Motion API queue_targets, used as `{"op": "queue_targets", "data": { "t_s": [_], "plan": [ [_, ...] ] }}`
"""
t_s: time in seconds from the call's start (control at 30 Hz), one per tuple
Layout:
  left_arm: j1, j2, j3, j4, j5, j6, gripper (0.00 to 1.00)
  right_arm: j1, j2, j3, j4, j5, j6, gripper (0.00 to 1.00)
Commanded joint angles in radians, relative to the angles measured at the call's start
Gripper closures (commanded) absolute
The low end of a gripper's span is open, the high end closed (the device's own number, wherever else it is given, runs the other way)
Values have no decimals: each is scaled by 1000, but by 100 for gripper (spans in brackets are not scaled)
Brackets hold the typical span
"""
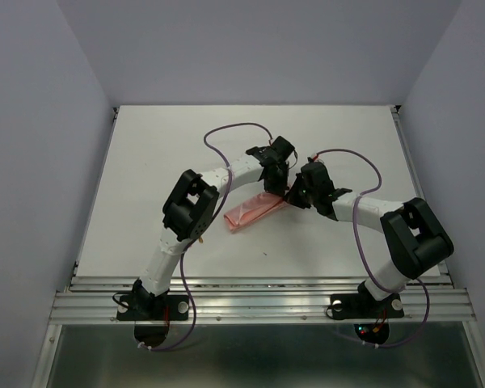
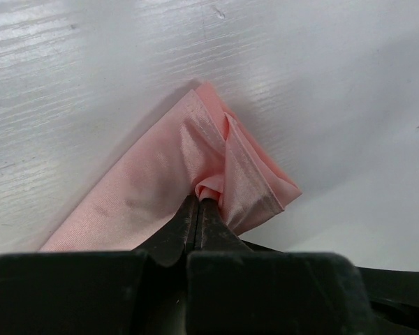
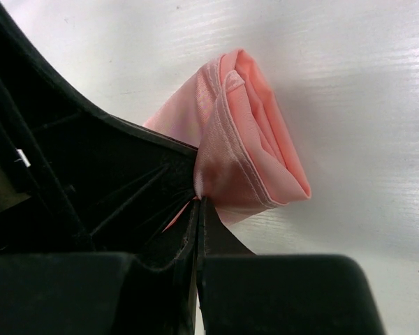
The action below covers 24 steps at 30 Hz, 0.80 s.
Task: Fold the napkin into a case and place the utensils inside
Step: Stuff the top corner of the smaller-rectangle-folded napkin into the folded napkin.
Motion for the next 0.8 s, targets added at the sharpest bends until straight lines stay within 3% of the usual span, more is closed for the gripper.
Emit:
{"op": "queue_targets", "data": {
  "t_s": [0.0, 0.27, 0.4, 0.57, 0.77],
  "plan": [
    [-15, -68, -71, 74, 68, -13, 100, 8, 1, -8, 41, -11, -10, 99],
    [-16, -71, -123, 91, 67, 0, 100, 8, -80, -45, 21, 23, 9, 71],
    [-16, -74, -128, 100, 68, 3, 100, -64, -155, -106, 20, 21, 68, 57],
    [-16, -72, -131, 103, 73, 4, 100, -112, -194, -163, 21, -5, 107, 51],
    [-16, -78, -139, 104, 70, 9, 100, -121, -152, -180, 34, -26, 142, 55]
  ]
}}
